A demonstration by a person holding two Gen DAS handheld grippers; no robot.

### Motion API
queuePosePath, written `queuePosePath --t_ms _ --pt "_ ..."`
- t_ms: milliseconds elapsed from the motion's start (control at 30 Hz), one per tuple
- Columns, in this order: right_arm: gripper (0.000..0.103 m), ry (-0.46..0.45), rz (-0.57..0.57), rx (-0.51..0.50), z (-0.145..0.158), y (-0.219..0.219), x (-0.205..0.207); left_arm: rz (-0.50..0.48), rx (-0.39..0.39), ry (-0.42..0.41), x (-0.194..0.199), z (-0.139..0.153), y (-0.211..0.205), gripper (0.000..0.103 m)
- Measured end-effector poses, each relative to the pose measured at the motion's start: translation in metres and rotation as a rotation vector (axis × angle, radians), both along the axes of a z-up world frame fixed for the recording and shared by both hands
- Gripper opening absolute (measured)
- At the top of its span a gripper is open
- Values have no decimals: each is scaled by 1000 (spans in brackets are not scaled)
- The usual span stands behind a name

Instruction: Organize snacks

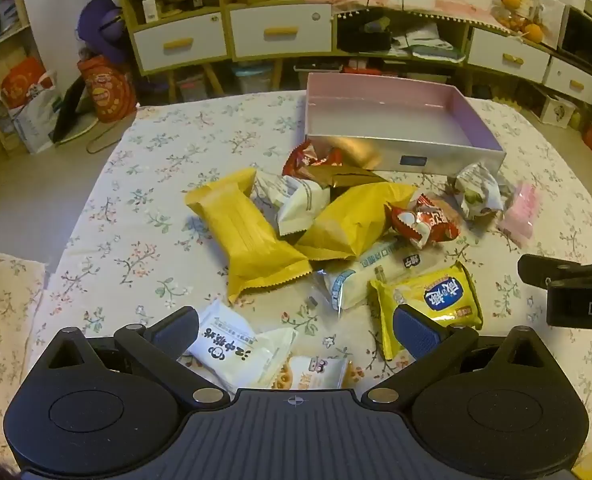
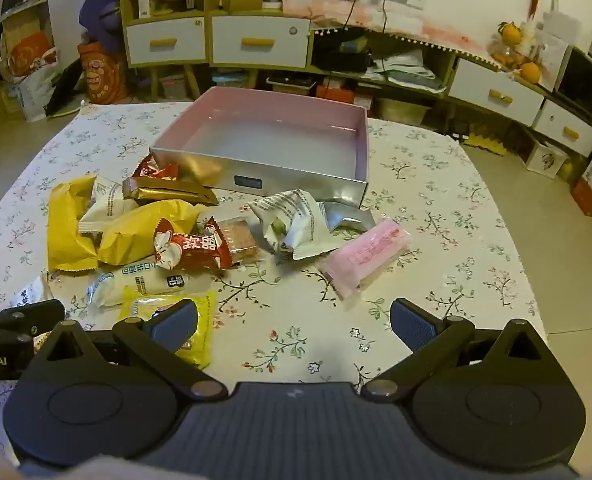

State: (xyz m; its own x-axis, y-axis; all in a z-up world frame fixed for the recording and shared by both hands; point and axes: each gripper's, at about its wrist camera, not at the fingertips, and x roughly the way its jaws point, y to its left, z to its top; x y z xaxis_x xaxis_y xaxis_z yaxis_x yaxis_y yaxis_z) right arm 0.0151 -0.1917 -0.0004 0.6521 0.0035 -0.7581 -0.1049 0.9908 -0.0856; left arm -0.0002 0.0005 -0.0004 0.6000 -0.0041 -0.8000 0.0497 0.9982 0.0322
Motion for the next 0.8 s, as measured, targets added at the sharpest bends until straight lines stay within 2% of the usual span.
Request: queuePosePath --t_ms 100,133,267,800 --pt "103 8 -4 -21 1 7 1 -1 -5 3 0 -1 2 103" --pt "103 8 -5 -21 1 10 0 -4 18 4 3 2 -1 103" --pt "103 12 9 42 0 -1 -1 -2 19 11 6 2 2 103" --pt "103 15 -16 81 1 -6 2 11 30 17 1 -7 -2 103"
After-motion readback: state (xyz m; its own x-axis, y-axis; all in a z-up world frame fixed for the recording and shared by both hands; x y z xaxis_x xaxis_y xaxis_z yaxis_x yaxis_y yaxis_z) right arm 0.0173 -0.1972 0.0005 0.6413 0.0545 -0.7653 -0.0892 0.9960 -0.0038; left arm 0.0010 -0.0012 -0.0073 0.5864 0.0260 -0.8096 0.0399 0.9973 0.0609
